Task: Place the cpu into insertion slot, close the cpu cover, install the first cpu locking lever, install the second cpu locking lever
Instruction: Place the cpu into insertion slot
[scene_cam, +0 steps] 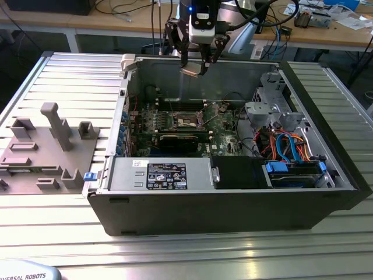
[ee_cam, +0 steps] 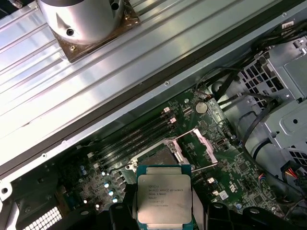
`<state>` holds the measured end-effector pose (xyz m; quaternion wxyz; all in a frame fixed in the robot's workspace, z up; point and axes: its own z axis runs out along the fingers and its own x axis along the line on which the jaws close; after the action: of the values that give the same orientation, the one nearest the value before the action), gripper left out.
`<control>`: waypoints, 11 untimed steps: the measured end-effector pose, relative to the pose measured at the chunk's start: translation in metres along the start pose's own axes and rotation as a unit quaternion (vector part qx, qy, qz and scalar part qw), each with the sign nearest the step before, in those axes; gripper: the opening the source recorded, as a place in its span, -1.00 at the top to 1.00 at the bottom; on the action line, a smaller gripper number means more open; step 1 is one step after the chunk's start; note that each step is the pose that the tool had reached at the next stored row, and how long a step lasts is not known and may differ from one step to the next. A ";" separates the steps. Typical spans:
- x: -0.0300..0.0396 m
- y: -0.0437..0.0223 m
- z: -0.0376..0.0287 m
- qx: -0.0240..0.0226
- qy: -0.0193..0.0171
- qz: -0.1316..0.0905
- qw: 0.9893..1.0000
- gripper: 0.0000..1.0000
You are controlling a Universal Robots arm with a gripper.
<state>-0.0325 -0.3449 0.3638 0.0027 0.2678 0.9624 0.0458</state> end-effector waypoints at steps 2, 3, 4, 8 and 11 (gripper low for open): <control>0.0000 0.0000 0.0000 0.000 0.000 0.001 1.000 -0.08; 0.0000 0.0000 0.0000 0.000 0.000 0.001 1.000 -0.08; 0.0000 0.0000 0.0000 0.000 0.000 0.001 1.000 -0.08; 0.0000 0.0000 0.0000 0.000 0.000 0.003 1.000 -0.08; 0.0000 0.0000 0.0000 0.000 0.000 0.004 1.000 -0.08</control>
<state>-0.0325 -0.3449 0.3637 0.0029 0.2715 0.9614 0.0458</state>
